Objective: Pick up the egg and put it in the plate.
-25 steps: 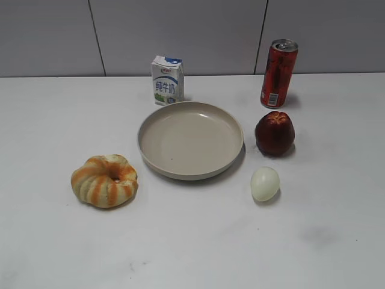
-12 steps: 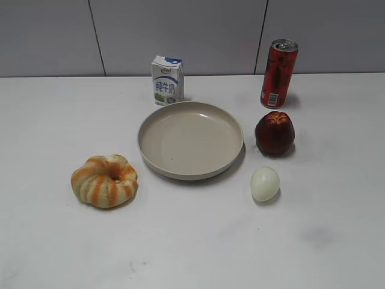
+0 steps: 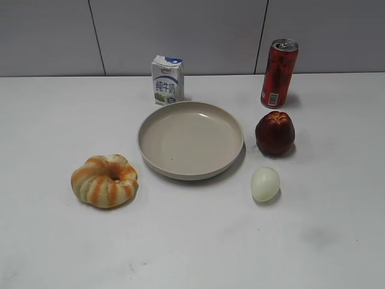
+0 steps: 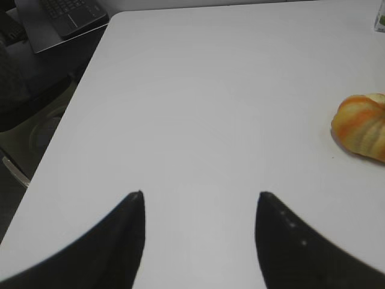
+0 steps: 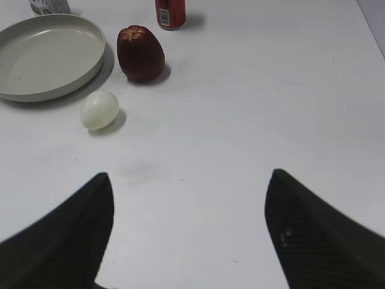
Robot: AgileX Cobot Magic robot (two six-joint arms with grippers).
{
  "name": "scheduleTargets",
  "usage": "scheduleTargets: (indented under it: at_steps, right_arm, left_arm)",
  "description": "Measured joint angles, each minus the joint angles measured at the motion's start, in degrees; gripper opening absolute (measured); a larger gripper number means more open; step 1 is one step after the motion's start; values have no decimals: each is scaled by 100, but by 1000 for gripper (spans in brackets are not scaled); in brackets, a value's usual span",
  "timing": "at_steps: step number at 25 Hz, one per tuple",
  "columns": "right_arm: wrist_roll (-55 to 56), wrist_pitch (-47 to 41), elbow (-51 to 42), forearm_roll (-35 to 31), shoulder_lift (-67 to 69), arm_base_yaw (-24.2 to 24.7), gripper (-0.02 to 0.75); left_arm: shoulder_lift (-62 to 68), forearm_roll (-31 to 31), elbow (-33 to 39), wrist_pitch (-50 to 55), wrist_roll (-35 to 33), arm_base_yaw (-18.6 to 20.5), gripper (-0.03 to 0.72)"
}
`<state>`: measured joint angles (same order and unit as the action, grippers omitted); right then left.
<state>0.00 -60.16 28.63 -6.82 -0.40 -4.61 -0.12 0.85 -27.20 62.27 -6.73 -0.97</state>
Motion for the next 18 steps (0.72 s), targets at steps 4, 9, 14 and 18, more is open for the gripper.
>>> scheduleTargets:
  at_steps: [4, 9, 14, 18]
  right_arm:
    - [235, 119, 32, -32, 10, 0, 586]
    - [307, 1818, 56, 26, 511, 0, 573]
    - [314, 3372, -183, -6, 1752, 0, 647]
    - [316, 3993, -199, -160, 3152, 0, 666]
  left_arm:
    - [0, 0, 0, 0, 0, 0, 446]
    - [0, 0, 0, 0, 0, 0, 446]
    - [0, 0, 0, 0, 0, 0, 446]
    - [0, 0, 0, 0, 0, 0, 446]
